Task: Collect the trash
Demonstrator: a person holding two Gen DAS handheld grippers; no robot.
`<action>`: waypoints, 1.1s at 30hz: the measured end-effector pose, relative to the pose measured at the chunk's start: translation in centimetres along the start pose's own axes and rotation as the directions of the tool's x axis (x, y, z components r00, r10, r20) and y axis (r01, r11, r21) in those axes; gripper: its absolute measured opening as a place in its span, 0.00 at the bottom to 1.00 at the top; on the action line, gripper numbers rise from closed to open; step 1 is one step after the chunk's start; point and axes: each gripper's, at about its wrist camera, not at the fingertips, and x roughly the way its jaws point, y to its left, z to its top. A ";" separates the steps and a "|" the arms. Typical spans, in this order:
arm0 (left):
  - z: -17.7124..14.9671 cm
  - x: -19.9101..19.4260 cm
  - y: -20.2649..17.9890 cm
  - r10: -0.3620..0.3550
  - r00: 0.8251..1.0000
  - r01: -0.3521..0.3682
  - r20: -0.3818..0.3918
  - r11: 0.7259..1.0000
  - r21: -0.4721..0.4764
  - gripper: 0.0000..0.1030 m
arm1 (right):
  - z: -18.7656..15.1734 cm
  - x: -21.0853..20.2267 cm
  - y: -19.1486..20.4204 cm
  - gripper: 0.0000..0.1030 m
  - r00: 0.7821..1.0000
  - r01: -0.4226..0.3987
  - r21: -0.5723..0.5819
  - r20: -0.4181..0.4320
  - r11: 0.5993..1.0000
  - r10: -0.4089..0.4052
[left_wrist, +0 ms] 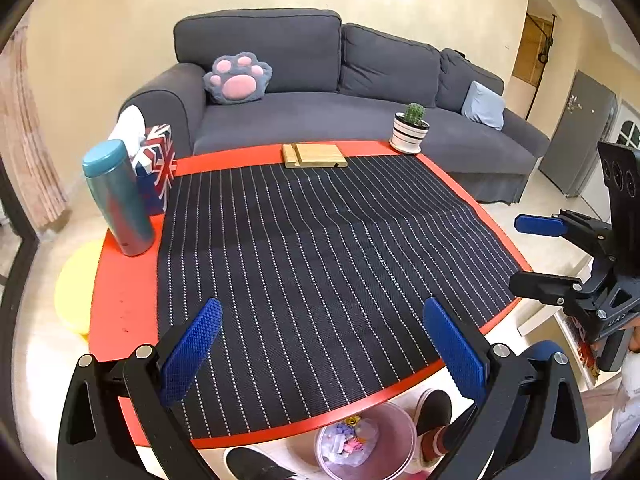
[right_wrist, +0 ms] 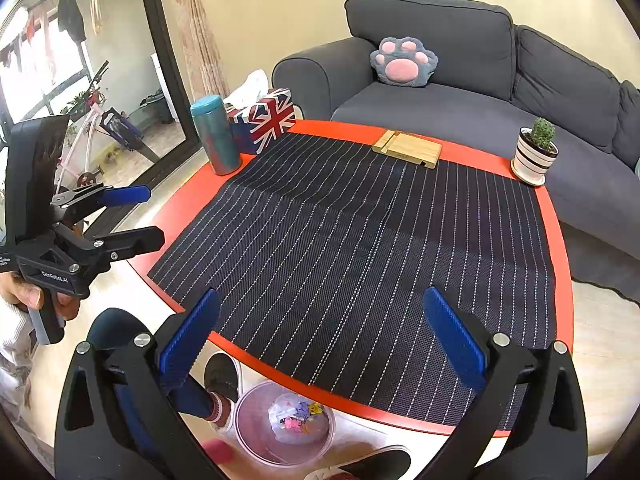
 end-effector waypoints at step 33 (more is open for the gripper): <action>0.1 0.2 0.0 0.004 1.000 -0.004 -0.007 1.000 0.013 0.94 | -0.3 -0.1 0.2 0.97 1.000 -0.004 0.002 -0.002 1.000 0.004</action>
